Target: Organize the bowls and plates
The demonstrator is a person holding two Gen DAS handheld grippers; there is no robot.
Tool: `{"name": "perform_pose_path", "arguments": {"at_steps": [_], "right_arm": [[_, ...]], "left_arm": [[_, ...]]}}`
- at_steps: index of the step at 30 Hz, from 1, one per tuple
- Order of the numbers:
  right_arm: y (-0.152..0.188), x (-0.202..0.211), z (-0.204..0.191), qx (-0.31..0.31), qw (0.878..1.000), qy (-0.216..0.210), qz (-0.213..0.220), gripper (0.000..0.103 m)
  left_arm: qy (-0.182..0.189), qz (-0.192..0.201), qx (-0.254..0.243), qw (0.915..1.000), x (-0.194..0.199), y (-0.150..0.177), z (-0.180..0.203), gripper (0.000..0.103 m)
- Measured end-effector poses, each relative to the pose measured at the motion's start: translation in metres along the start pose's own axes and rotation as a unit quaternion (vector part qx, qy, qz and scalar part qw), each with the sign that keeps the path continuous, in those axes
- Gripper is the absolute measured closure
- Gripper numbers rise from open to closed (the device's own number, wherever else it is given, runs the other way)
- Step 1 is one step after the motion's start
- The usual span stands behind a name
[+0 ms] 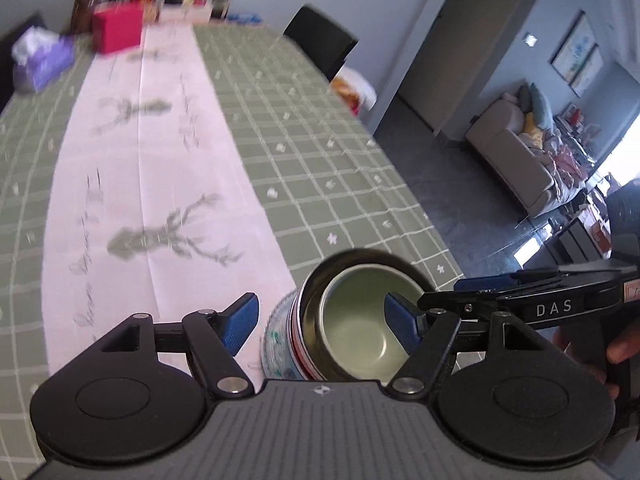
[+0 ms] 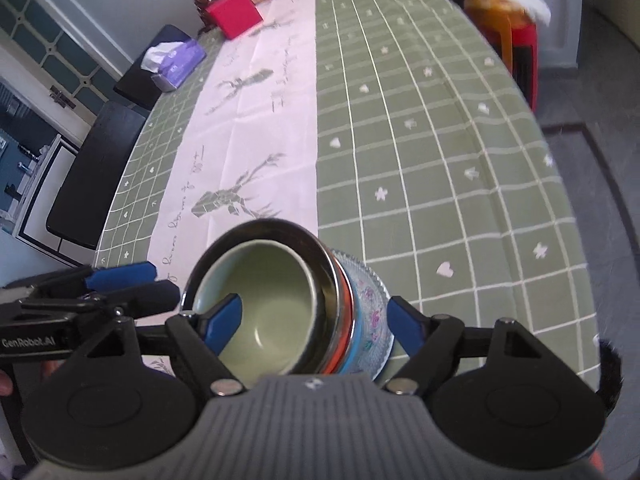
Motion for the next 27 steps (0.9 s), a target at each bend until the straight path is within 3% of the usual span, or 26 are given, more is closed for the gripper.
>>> {"name": "perform_pose_path", "arguments": {"at_steps": [3, 7, 9, 12, 17, 19, 20, 27], "right_arm": [[0.006, 0.025, -0.013, 0.042, 0.998, 0.015, 0.042, 0.024], [0.022, 0.055, -0.029, 0.086, 0.991, 0.023, 0.096, 0.024], [0.032, 0.069, -0.036, 0.107, 0.986, 0.026, 0.125, 0.024], [0.05, 0.089, -0.044, 0.133, 0.975, 0.036, 0.173, 0.024], [0.086, 0.105, -0.054, 0.155, 0.956, 0.041, 0.246, 0.019], [0.103, 0.108, -0.058, 0.158, 0.947, 0.036, 0.278, 0.018], [0.11, 0.108, -0.06, 0.158, 0.943, 0.036, 0.29, 0.016], [0.161, 0.107, -0.069, 0.133, 0.924, 0.053, 0.355, 0.003]], "left_arm": [[-0.016, 0.049, -0.052, 0.9973, 0.024, 0.002, 0.016, 0.019], [-0.029, 0.117, -0.079, 0.9895, 0.055, 0.01, 0.031, 0.022], [-0.042, 0.156, -0.103, 0.9815, 0.071, 0.016, 0.039, 0.027], [-0.055, 0.213, -0.137, 0.9659, 0.09, 0.029, 0.05, 0.027], [-0.092, 0.28, -0.146, 0.9445, 0.106, 0.053, 0.059, 0.027], [-0.106, 0.301, -0.139, 0.9375, 0.109, 0.065, 0.059, 0.024], [-0.115, 0.307, -0.135, 0.9351, 0.109, 0.07, 0.059, 0.018], [-0.185, 0.303, -0.111, 0.9282, 0.103, 0.1, 0.056, 0.005]]}}
Point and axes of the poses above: each gripper's, at about its wrist camera, not at the fingertips, and x roughly against the way its jaws point, z to its right, y to its underside, the point moved 6 cm from there along -x, roughly the way its jaws point, and after that the axes turned 2 degrees about -z, right-handed, at the moved point
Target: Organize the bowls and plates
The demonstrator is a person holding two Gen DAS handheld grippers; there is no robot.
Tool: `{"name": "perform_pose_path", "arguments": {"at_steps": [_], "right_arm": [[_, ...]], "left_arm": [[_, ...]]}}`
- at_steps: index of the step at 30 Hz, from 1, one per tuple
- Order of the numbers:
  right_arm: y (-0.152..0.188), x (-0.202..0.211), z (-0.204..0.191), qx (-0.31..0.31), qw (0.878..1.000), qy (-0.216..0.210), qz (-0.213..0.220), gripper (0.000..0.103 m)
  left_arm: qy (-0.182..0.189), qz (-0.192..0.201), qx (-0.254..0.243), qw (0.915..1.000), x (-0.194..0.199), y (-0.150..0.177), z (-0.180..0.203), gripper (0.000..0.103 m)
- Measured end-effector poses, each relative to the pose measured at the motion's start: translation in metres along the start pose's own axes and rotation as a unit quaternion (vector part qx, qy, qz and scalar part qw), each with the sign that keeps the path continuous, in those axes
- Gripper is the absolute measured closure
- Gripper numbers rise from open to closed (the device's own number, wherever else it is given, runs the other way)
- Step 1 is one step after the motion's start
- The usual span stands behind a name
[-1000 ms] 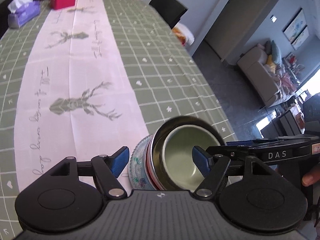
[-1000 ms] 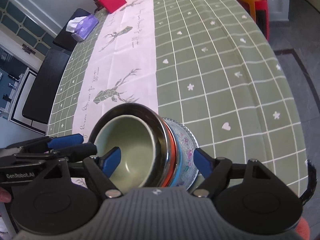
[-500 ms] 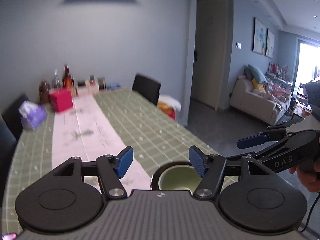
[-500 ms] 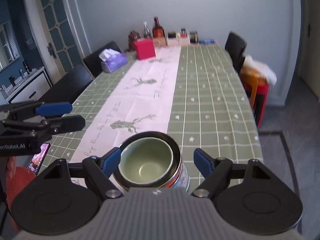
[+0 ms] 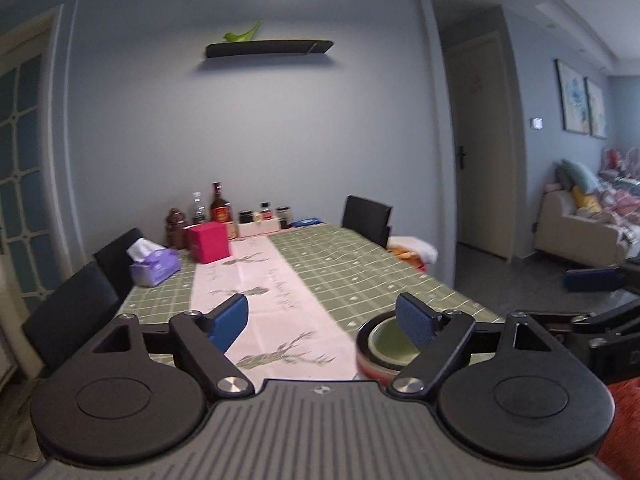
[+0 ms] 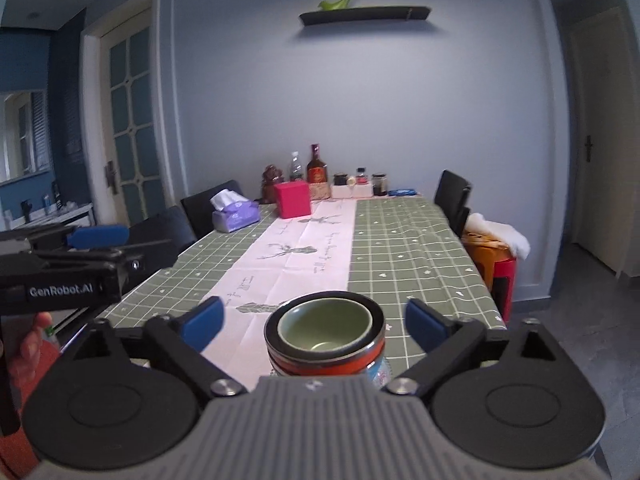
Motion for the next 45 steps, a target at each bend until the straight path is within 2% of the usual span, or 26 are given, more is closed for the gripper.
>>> {"name": "perform_pose_path", "arguments": {"at_steps": [2, 7, 10, 15, 19, 27, 45], "right_arm": [[0.011, 0.003, -0.006, 0.014, 1.0, 0.011, 0.003, 0.003], [0.035, 0.002, -0.016, 0.053, 0.998, 0.037, -0.005, 0.003], [0.045, -0.002, -0.012, 0.033, 0.998, 0.042, -0.021, 0.003], [0.069, -0.013, -0.008, 0.008, 0.995, 0.06, -0.083, 0.003], [0.08, -0.01, -0.009, -0.013, 0.993, 0.074, -0.094, 0.003], [0.081, -0.006, -0.009, -0.021, 0.992, 0.078, -0.098, 0.003], [0.062, 0.012, -0.017, -0.014, 0.995, 0.079, -0.062, 0.003]], "left_arm": [[-0.01, -0.001, -0.003, 0.9999, 0.004, 0.008, 0.001, 0.004], [0.004, -0.035, 0.011, 0.9993, 0.002, 0.035, 0.006, 0.0], [-0.017, -0.059, 0.019, 0.998, -0.001, 0.054, 0.004, 0.0], [-0.031, -0.118, 0.038, 0.9918, -0.009, 0.078, -0.002, 0.0], [-0.042, -0.143, 0.031, 0.9883, -0.006, 0.092, 0.001, 0.0], [-0.036, -0.151, 0.028, 0.9875, 0.001, 0.094, 0.007, 0.0], [-0.043, -0.112, 0.019, 0.9926, 0.016, 0.069, 0.004, 0.0]]}}
Point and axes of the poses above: each gripper's, at about its wrist camera, not at the fingertips, and x roughly against the way its jaws point, z to its right, y to its underside, the point moved 6 cm from there along -x, roughly the way its jaws point, and after that the axes turned 2 degrees about -z, right-handed, at the moved point
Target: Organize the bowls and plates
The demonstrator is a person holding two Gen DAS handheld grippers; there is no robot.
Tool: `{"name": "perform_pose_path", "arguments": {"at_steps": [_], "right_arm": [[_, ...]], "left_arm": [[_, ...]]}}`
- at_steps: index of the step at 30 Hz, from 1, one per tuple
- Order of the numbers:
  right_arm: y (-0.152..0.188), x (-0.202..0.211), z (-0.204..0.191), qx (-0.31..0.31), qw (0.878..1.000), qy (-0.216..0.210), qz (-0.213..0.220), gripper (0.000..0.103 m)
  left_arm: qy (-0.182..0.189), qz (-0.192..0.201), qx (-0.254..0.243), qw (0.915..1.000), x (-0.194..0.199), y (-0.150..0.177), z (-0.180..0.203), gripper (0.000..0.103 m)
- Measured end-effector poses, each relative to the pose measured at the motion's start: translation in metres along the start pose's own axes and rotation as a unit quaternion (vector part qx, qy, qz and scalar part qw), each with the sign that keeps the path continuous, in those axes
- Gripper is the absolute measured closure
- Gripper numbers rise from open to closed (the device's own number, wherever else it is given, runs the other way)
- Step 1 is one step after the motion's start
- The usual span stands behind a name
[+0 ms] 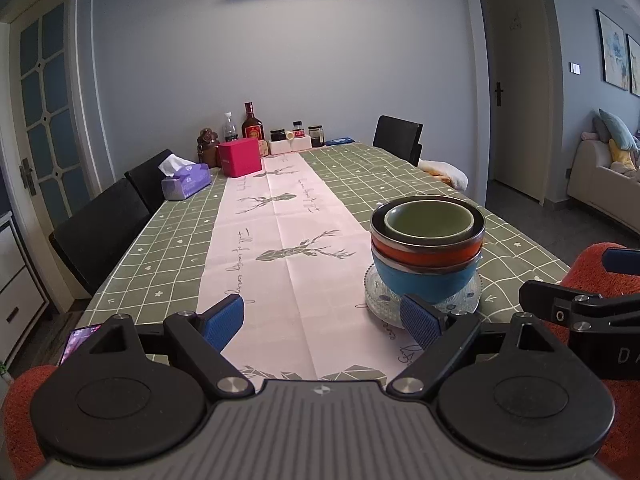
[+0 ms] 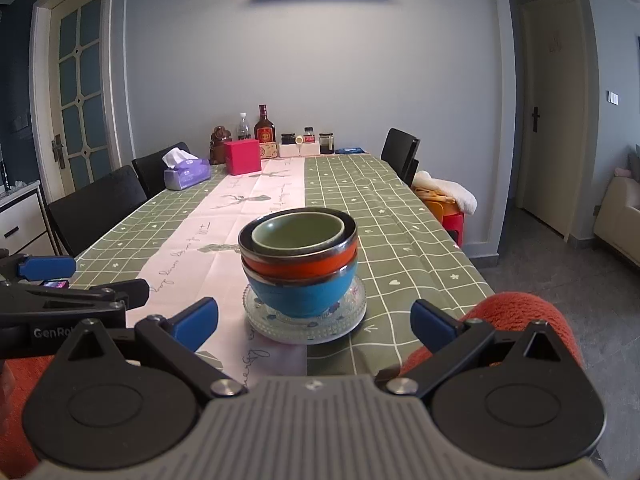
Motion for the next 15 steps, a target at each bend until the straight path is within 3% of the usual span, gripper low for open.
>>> {"name": "perform_pose_path", "arguments": {"at_steps": [15], "right_arm": [[-0.0023, 0.0029, -0.0016, 0.004, 1.0, 0.003, 0.008, 0.003]], "left_arm": [[-0.002, 0.009, 0.003, 1.0, 0.006, -0.0044, -0.0028, 0.0]]}}
Point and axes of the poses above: each gripper's, at about its wrist camera, not at the fingertips, and x roughly against the way its jaws point, z to its right, y to its underside, the point moved 6 cm from there along -x, roughly the way its jaws point, and after that the axes turned 2 degrees about -z, right-handed, at the moved point
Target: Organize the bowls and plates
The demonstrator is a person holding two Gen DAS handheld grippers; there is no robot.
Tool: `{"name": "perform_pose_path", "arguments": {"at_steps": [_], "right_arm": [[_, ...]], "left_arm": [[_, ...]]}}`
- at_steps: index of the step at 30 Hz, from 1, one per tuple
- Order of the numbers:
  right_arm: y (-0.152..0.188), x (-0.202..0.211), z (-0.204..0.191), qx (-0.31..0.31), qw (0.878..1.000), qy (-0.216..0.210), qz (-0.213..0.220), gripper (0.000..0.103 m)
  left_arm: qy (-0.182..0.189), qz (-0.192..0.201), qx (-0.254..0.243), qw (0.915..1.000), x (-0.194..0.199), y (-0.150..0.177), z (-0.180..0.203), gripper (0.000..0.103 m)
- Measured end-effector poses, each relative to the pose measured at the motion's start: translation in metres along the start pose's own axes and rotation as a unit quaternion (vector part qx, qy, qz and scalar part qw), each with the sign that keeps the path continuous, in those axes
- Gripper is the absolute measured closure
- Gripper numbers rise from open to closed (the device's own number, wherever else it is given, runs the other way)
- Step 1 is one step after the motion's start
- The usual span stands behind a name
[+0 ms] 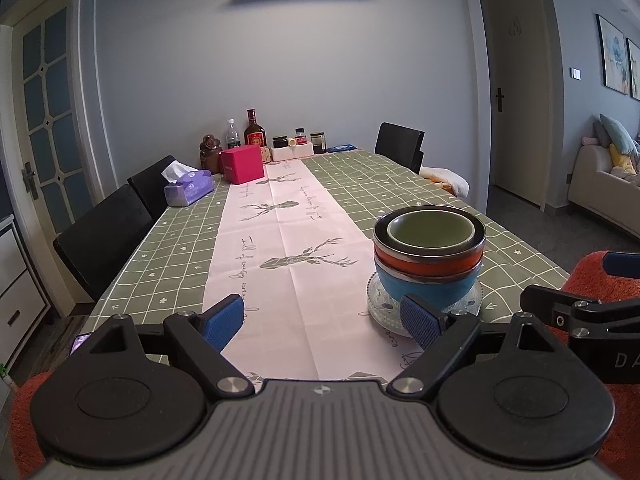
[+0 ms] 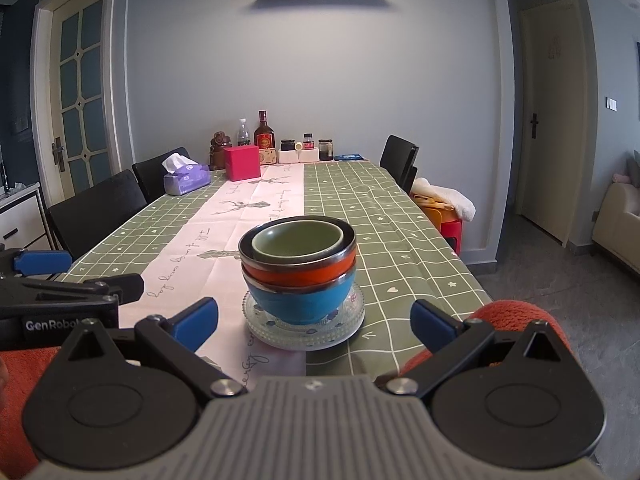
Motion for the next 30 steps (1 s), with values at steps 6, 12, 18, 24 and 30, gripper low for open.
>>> {"name": "perform_pose_path", "arguments": {"at_steps": [6, 12, 18, 24, 30], "right_arm": [[-0.0001, 0.0004, -0.0003, 0.0, 1.0, 0.0, 0.0, 0.003], [-0.0001, 0.0011, -0.001, 0.001, 1.0, -0.001, 0.0, 0.003], [-0.0006, 0.0017, -0.0011, 0.001, 1.0, -0.001, 0.0, 0.003], [-0.0008, 0.0014, -0.0015, 0.002, 1.0, -0.002, 0.0, 0.003], [-0.0015, 0.0015, -0.0016, 0.002, 1.0, -0.002, -0.002, 0.003]], "left_arm": [[-0.001, 0.003, -0.001, 1.0, 0.0017, -0.0009, -0.001, 0.0], [-0.003, 0.002, 0.002, 1.0, 0.002, -0.0012, -0.0021, 0.0], [-0.007, 0.005, 0.0, 1.0, 0.003, -0.0019, -0.0023, 0.0], [-0.008, 0.007, -0.004, 0.9999, 0.003, -0.0025, -0.0015, 0.0], [-0.006, 0.007, -0.005, 0.9999, 0.003, -0.0024, -0.0013, 0.0]]}}
Point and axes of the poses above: each gripper's, at about its wrist camera, not at the fingertips, and x roughly against the way its jaws point, z to its right, y to its underside, the point moved 6 cm from there along -x, roughly the way its jaws point, and after that the axes turned 2 degrees about -z, right-handed, at the moved point
